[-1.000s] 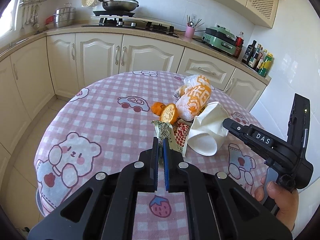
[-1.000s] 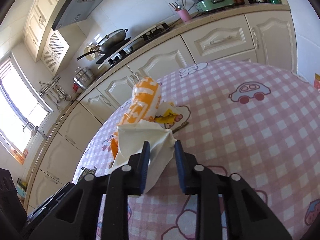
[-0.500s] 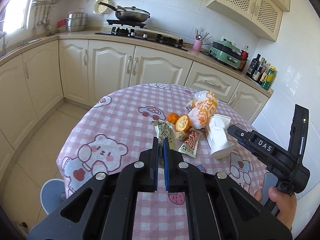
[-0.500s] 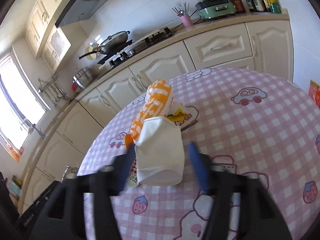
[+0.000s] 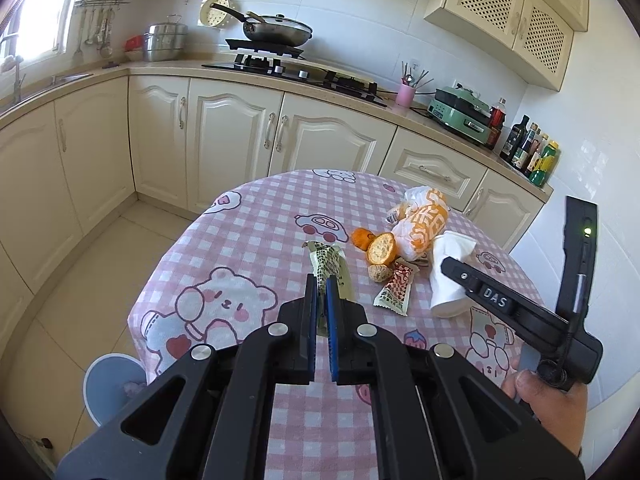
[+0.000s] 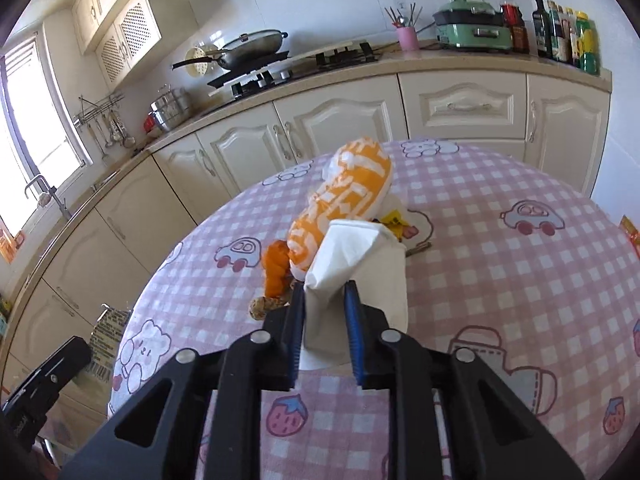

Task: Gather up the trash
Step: 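Carry the cup and wrapper over the blue bin and open both tools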

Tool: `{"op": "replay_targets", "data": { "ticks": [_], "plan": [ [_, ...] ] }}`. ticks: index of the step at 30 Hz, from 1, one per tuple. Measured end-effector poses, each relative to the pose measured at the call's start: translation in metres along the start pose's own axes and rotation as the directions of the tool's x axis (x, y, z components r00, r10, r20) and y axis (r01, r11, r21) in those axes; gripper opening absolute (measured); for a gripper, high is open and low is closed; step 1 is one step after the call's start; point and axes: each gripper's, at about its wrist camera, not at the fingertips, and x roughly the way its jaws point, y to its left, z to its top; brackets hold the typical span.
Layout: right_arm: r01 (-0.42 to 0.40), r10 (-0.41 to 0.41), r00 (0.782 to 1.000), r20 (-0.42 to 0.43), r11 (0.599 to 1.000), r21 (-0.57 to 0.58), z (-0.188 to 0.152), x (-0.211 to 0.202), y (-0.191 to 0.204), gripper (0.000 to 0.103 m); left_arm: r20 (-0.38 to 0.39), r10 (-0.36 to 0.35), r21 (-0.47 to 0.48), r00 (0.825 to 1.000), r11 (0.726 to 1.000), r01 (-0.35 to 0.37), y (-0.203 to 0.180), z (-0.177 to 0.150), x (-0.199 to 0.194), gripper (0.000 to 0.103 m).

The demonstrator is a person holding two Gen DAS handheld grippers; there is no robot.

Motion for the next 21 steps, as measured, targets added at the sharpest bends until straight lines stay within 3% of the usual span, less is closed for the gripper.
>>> {"op": "replay_targets", "data": {
  "ticks": [5, 10, 15, 21],
  "plan": [
    [-0.035, 0.037, 0.998, 0.05, 0.999, -0.036, -0.005, -0.026, 0.017, 0.018, 0.021, 0.001, -0.014, 1.0, 1.0, 0.0, 0.009, 0.001, -0.008, 0.003],
    [-0.131, 0.138, 0.988, 0.07, 0.986, -0.102, -0.01, -0.05, 0.059, 0.018, 0.051, 0.018, -0.04, 0.999, 0.999, -0.016, 0.03, 0.0, -0.025, 0.003],
    [-0.263, 0.27, 0.963, 0.02, 0.95, -0.168, -0.022, -0.051, 0.118, 0.018, 0.069, 0.073, -0.089, 0.995, 0.994, -0.066, 0.069, -0.006, -0.046, 0.003],
    [-0.406, 0.391, 0.914, -0.109, 0.881, -0.244, -0.06, -0.026, 0.21, 0.018, 0.068, 0.173, -0.174, 0.983, 0.972, -0.159, 0.133, -0.022, -0.075, 0.003]
  ]
}}
